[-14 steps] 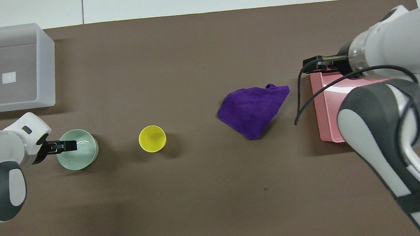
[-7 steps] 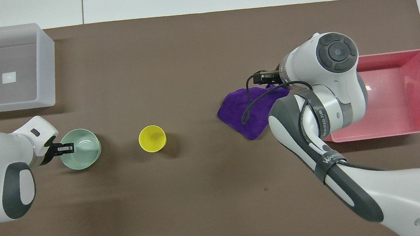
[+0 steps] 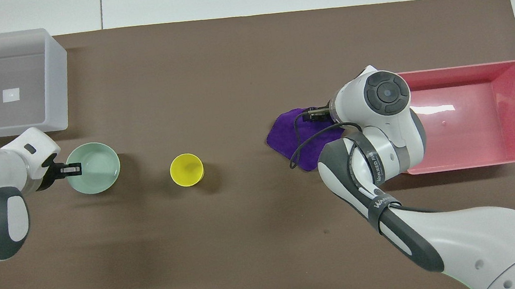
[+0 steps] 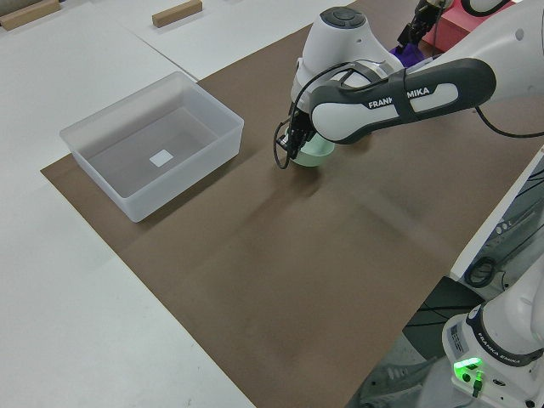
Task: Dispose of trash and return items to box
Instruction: 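Lift the green bowl into the clear bin while the right gripper grasps the cloth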
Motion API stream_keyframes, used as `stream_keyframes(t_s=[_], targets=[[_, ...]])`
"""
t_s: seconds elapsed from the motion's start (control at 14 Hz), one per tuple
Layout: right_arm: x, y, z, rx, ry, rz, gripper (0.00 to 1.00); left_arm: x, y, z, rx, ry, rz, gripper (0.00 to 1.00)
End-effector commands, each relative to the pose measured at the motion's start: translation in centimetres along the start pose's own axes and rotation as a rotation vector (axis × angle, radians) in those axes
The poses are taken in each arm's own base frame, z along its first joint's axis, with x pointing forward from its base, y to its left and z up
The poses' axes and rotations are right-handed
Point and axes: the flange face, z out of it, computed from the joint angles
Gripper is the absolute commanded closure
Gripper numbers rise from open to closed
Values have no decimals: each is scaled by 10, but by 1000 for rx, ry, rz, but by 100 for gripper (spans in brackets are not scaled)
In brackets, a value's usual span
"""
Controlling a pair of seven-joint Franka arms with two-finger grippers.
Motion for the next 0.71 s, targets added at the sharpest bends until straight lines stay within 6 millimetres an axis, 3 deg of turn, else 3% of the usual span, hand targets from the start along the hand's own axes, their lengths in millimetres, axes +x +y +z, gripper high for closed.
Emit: stream_keyframes(t_s=[0.0, 0.14, 0.21, 0.36, 0.5, 0.64], targets=[[-11, -5, 7, -13, 1, 0, 12, 41, -26, -37, -6, -1, 23, 100], [-15, -4, 9, -18, -10, 3, 84, 65, -43, -53, -1, 32, 20, 100], [-16, -4, 9, -21, -16, 25, 100, 76, -48, -59, 2, 53, 14, 100], [-17, -5, 9, -26, -25, 55, 100, 105, -70, -73, 13, 87, -10, 100], [-16, -3, 2, -61, -37, 29, 100, 132, -102, -72, 14, 77, -43, 100], [-12, -1, -22, -70, -30, 32, 100, 162, -118, -64, 13, 83, -54, 100]])
